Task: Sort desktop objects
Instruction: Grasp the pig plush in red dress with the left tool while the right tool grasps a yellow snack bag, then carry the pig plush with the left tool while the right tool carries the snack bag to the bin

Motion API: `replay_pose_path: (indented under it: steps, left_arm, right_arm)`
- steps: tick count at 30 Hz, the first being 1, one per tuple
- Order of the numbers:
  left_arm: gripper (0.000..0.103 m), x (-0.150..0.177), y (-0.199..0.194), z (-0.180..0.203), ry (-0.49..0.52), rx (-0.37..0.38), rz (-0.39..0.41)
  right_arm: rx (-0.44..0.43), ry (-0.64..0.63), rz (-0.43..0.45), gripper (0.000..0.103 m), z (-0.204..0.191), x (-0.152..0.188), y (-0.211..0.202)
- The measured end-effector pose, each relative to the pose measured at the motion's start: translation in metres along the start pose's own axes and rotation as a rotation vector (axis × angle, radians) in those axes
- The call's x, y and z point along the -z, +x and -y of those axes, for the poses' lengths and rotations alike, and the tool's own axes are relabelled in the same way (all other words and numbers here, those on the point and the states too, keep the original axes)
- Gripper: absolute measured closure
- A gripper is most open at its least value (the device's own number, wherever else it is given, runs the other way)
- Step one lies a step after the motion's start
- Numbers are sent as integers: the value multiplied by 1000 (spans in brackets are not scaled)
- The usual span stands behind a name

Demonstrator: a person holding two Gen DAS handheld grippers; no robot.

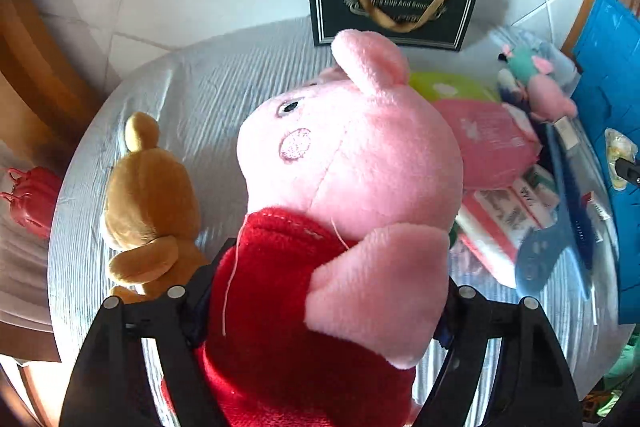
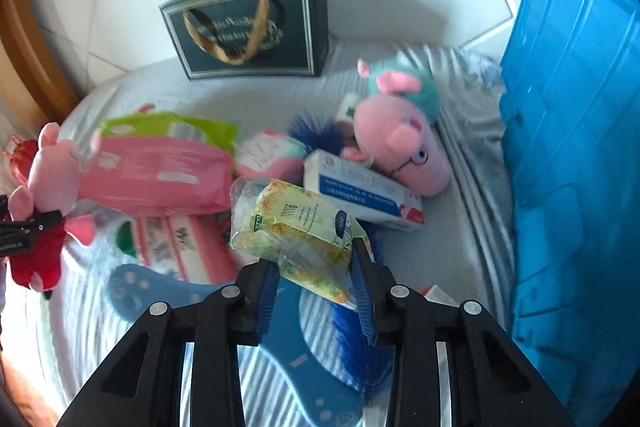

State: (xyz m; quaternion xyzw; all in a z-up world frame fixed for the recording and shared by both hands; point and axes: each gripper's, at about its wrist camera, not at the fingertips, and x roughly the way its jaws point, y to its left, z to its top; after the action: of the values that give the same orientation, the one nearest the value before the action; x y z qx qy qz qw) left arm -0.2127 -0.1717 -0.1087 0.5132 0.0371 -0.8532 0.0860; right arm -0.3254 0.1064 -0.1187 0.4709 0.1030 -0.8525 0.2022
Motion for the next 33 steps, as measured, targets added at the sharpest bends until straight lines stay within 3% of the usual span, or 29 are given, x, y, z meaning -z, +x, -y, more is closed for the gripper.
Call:
replay_pose_path:
  steps: [7, 15, 18, 25, 29, 33]
  left_arm:
    - [24, -12, -82, 28, 38, 54, 179]
    - [24, -48, -157, 127, 154, 168, 318]
    - [24, -65, -184, 175, 208, 219, 355]
    - [24, -109, -240, 299, 302, 331, 411]
    - [24, -133, -267, 374, 318, 403, 421]
    - [24, -147, -270, 454, 343, 392, 420]
  right_arm:
    - [26, -31, 183, 69, -19, -8, -100]
    - [66, -2, 314, 69, 0, -18, -215]
    - [90, 10, 360, 69, 24, -23, -258]
    - [242, 37, 414, 69, 108, -28, -337]
    - [305, 82, 400, 69, 171, -31, -351]
    - [362, 113, 368, 69, 232, -31, -343]
